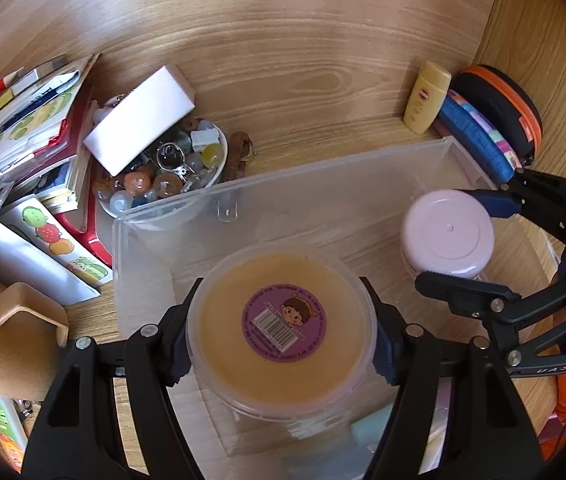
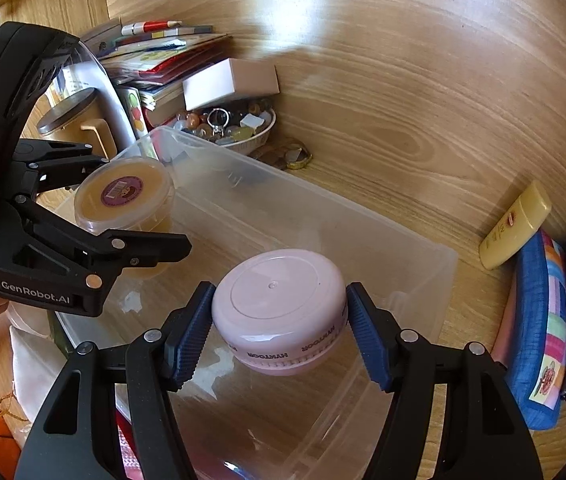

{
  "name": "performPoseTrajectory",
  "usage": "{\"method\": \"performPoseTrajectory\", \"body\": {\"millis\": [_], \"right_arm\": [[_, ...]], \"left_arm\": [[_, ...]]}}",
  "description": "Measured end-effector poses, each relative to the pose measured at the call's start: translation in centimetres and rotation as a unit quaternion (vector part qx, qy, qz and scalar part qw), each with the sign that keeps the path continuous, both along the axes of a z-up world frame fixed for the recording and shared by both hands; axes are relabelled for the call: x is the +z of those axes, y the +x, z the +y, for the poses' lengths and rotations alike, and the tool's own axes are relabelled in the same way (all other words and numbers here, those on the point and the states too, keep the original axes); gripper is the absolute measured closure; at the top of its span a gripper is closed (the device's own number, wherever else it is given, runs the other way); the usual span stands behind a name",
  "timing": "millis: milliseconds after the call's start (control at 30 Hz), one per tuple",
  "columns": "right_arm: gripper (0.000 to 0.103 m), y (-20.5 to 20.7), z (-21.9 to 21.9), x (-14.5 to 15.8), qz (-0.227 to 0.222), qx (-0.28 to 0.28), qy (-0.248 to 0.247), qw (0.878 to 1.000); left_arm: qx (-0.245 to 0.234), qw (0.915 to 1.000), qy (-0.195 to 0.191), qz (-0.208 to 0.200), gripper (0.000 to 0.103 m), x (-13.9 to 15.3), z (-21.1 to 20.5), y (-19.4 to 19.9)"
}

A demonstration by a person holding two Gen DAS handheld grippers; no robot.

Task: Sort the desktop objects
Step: 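Carry the pink container with the right gripper while the left gripper carries the tub over the clear bin, then open the right gripper to drop the pink container into the clear bin, then lower the cream tub into the clear bin and open the left gripper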

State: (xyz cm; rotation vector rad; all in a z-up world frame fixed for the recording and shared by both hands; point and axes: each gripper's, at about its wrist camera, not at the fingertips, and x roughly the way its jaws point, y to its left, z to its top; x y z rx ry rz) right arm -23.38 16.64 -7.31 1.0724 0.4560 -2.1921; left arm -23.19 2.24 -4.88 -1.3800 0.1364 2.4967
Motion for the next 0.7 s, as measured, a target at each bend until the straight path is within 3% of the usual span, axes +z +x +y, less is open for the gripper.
{"method": "performPoseTrajectory", "body": {"millis": [200, 433, 700], "right_arm": [[0.040, 0.1, 0.0, -0.1, -0.002, 0.002, -0.001, 1.000], [0.038, 0.6, 0.0, 0.4, 0.008, 0.006, -0.008, 1.000], [0.020, 1.3, 0.7, 2.1, 0.029, 0.007, -0.037, 0.999]], "left_arm": [[-0.008, 0.9995, -0.013, -0.026, 0.033, -0.8, 0.5, -0.3], [-0.008, 0.9998, -0.019, -0.006, 0.032, -0.3, 1.0, -0.1], [0.001, 0.9999, -0.010, 0.010, 0.026, 0.6, 0.2, 0.6]]}}
